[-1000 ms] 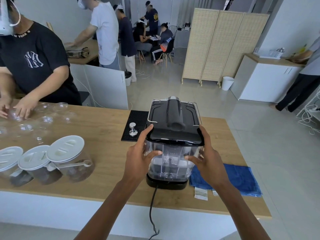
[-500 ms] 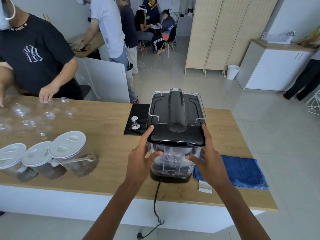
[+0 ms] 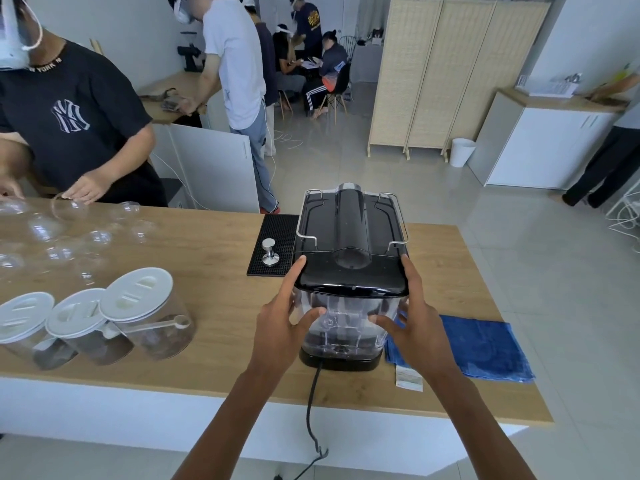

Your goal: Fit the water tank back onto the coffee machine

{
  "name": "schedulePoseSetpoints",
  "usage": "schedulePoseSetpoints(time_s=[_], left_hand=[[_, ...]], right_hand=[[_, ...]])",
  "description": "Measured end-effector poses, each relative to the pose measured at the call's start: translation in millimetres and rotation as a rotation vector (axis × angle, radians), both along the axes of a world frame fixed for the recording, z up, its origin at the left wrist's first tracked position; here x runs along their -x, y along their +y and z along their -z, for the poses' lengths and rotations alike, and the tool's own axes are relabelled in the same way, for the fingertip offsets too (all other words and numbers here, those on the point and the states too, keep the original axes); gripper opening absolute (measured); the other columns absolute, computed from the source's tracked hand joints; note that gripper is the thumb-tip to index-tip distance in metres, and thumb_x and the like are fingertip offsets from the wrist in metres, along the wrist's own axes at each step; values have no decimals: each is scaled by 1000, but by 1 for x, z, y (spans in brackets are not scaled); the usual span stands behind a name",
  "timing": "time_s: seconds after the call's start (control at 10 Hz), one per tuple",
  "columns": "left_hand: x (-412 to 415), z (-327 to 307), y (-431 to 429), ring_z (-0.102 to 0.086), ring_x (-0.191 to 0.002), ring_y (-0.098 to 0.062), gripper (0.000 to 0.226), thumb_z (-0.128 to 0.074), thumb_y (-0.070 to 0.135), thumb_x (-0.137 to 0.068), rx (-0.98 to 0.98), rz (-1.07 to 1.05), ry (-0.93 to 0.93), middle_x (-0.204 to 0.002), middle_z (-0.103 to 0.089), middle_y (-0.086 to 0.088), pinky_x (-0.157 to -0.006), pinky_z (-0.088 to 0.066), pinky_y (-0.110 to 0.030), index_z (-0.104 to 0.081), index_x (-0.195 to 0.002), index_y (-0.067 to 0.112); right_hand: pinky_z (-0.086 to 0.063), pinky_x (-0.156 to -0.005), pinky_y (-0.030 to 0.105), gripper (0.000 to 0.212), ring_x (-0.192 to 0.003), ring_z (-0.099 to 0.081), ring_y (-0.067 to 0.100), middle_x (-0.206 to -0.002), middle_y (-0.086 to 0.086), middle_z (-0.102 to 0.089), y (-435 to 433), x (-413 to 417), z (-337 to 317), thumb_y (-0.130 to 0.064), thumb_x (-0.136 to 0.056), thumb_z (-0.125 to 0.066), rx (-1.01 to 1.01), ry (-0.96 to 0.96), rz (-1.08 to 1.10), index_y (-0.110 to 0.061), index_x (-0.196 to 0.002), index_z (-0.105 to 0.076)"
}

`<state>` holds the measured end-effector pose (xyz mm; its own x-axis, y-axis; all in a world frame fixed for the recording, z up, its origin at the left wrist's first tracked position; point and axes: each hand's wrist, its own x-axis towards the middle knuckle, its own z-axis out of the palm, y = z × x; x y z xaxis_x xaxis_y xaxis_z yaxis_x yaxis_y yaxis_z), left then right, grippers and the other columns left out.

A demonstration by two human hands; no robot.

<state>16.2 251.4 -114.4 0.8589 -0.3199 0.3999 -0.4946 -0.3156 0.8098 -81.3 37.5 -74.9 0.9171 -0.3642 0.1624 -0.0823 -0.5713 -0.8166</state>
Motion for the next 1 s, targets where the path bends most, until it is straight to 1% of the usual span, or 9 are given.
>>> schedulePoseSetpoints(time_s=[0.1,0.3,0.4,0.5,0.6,0.7,0.8,0.9,1.0], left_hand=[[0,0,-1,-44,-88,-6,86,-62,61,-88,-16,-11,-9,-98,-43,10,-72,-38,-13,-16,-159,47],[4,1,1,-42,-89,-4,86,-60,62,-88,-34,-17,-32,-101,-42,11,-73,-40,-12,-11,-158,52],[7,-1,2,-37,-70,4,87,-64,58,-90,-67,-41,-71,-95,-42,10,-66,-39,-1,-9,-158,53],[7,-2,2,-31,-63,10,89,-66,54,-91,-96,-40,-62,-88,-40,18,-62,-38,1,-7,-157,54],[8,0,4,-35,-61,10,86,-61,55,-94,-118,-52,-72,-81,-40,25,-59,-39,-4,-2,-156,56],[12,8,7,-58,-75,3,78,-51,50,-100,-99,-69,-50,-97,-64,22,-70,-53,-17,0,-158,52],[26,17,13,-60,-100,9,72,-48,49,-102,-103,-84,-20,-124,-66,30,-84,-46,-9,-2,-157,54],[35,39,26,-42,-144,-11,66,-44,56,-101,-196,-90,31,-162,-33,19,-106,-48,-28,-6,-156,56],[37,78,43,-1,-158,-24,73,-21,80,-91,-336,-67,178,-172,-12,-4,-127,-11,-50,-10,-158,52]], right_hand=[[-48,-104,49,112,-130,-53,26,-150,-9,-45,-2,0,2,-32,-73,-81,-21,-6,12,-51,-151,-3],[-50,-100,40,114,-125,-57,24,-137,-25,-39,-2,0,3,-29,-72,-83,5,-27,13,-47,-153,-4],[-50,-102,45,115,-127,-56,26,-139,-26,-36,0,1,4,-30,-73,-82,17,-37,22,-49,-152,-1],[-48,-104,50,114,-133,-49,28,-135,-40,-26,2,2,7,-30,-75,-81,-16,-60,27,-44,-154,-1],[-47,-104,49,109,-132,-49,27,-131,-39,-29,5,4,7,-32,-77,-78,-50,-70,32,-38,-156,-3],[-46,-106,49,109,-135,-48,25,-141,-25,-36,7,9,10,-48,-73,-72,-79,-60,29,-41,-155,0],[-45,-104,40,107,-130,-51,20,-139,-34,-35,10,17,15,-54,-75,-66,-74,-38,47,-42,-154,5],[-50,-88,30,99,-115,-63,29,-140,2,-57,12,25,31,-41,-86,-67,9,-1,131,-30,-156,1],[-52,-93,41,92,-125,-57,29,-146,9,-52,14,39,60,-52,-86,-61,42,31,175,-36,-156,-4]])
